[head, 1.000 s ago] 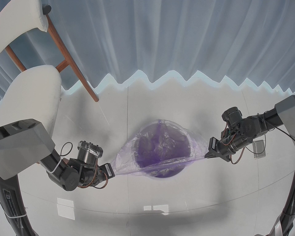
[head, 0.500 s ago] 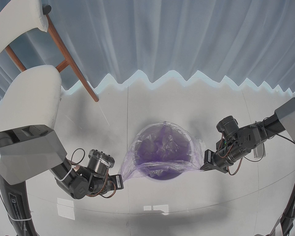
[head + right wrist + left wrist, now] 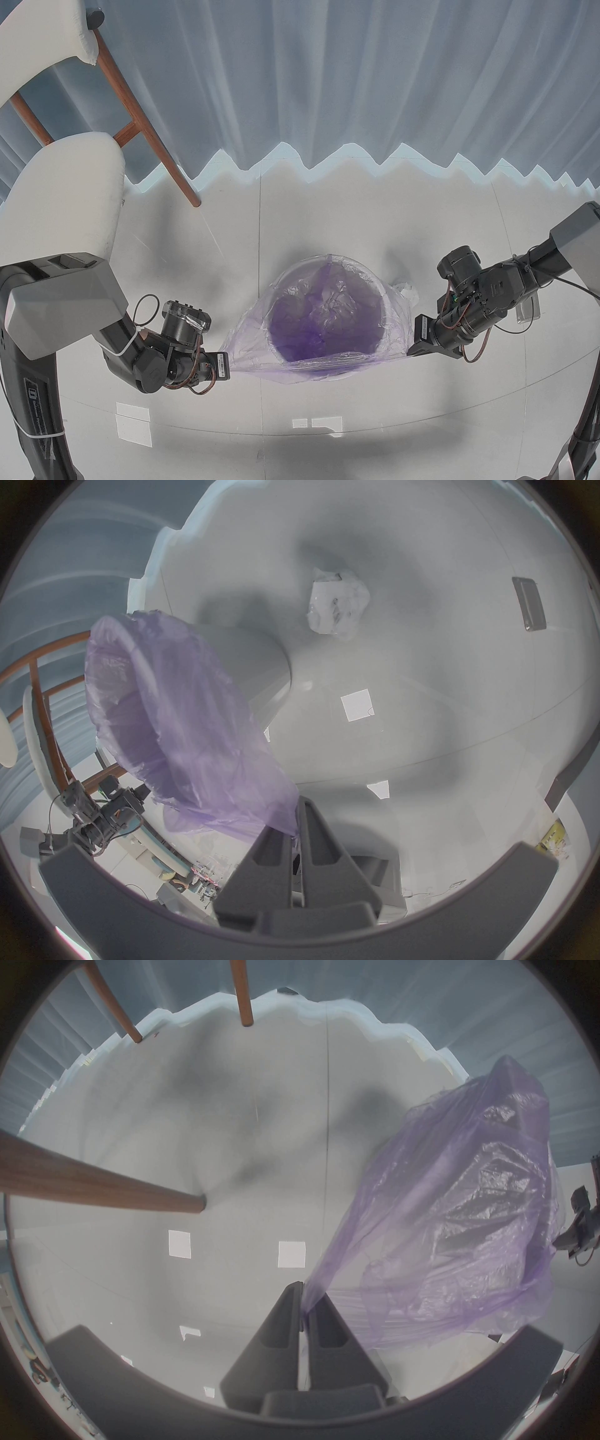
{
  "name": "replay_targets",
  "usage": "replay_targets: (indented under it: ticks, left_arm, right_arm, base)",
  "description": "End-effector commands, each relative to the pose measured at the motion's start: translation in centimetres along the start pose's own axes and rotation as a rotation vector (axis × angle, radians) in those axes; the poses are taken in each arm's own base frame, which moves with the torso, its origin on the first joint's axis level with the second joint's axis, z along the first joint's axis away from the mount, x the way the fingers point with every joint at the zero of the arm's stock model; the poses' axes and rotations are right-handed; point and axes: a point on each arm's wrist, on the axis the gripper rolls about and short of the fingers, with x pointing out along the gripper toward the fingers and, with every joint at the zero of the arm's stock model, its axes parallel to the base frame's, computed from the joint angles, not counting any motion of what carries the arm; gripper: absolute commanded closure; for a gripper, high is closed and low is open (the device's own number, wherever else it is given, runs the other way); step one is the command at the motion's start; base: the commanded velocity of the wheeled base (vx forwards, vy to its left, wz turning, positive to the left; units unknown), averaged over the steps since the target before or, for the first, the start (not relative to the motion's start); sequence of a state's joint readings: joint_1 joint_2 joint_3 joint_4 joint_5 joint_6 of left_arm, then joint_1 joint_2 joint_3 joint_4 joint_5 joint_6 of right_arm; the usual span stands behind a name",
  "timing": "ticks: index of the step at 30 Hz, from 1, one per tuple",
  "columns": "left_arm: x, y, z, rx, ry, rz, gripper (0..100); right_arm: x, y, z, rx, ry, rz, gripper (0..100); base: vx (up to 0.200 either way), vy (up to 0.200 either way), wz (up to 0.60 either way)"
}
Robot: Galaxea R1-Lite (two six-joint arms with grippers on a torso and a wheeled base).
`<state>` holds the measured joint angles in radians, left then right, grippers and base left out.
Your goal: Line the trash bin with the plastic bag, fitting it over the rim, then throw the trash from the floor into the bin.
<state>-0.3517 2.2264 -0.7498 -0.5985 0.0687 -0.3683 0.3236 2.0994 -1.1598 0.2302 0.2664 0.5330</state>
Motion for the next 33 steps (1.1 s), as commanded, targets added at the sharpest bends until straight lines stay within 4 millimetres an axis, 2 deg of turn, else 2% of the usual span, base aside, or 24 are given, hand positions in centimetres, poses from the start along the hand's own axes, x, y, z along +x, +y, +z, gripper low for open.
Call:
replay_targets:
  ticks: [1,4,7,8,14,15,19,21,22,24,26,28,33]
  left_arm:
    - [1.2,0.4,0.4,-0.011,-0.039,0.009,100]
    - [1.1,0.0,0.8,-0.013,-0.103,-0.019,100]
    - [0.8,-0.1,1.0,-0.017,-0.131,-0.031,100]
    - [0.7,-0.1,1.0,-0.017,-0.132,-0.035,0]
    - [-1.5,-1.2,2.1,-0.042,-0.243,-0.105,0]
    - [-2.3,-1.5,1.9,-0.055,-0.264,-0.124,0]
    - [-4.6,-1.6,1.3,-0.063,-0.306,-0.159,0]
    - [-7.2,-1.1,0.7,-0.068,-0.353,-0.181,0]
    - [-7.5,-1.0,0.7,-0.069,-0.359,-0.184,0]
    - [-9.9,-0.5,0.6,-0.079,-0.425,-0.211,0]
    - [-11.5,-0.3,0.6,-0.096,-0.475,-0.237,0]
    - [-12.6,-0.5,0.7,-0.145,-0.5,-0.273,0]
    - [-15.9,-2.5,0.3,-0.328,-0.517,-0.427,0]
  right_arm:
    - [1.8,-0.8,0.7,0.005,-0.011,-0.035,100]
    - [2.4,-0.8,1.3,0.0,-0.083,-0.039,100]
    - [2.2,-0.6,1.8,-0.013,-0.139,-0.015,100]
    - [1.9,-0.5,2.0,-0.015,-0.152,-0.008,100]
    - [-1.6,0.9,1.8,0.01,-0.217,0.046,100]
    - [-2.0,1.1,1.5,0.021,-0.221,0.054,0]
    - [-2.6,1.3,1.2,0.041,-0.239,0.056,0]
    - [-4.6,1.4,0.4,0.11,-0.262,0.08,0]
    - [-4.9,1.5,0.3,0.12,-0.265,0.086,0]
    - [-7.1,2.7,-1.0,0.2,-0.273,0.158,0]
    - [-7.8,4.0,-2.4,0.245,-0.24,0.214,0]
    - [-7.8,4.9,-3.2,0.279,-0.214,0.241,0]
    - [-5.1,7.0,-6.2,0.38,-0.085,0.229,0]
  base:
    - [0.0,0.0,0.0]
    - [0.0,0.0,0.0]
    - [0.0,0.0,0.0]
    - [0.0,0.0,0.0]
    - [0.0,0.0,0.0]
    - [0.0,0.0,0.0]
    - [0.0,0.0,0.0]
    - [0.0,0.0,0.0]
    - [0.0,0.0,0.0]
    - [0.0,0.0,0.0]
    - [0.0,0.0,0.0]
    - [0.0,0.0,0.0]
    - [0.0,0.0,0.0]
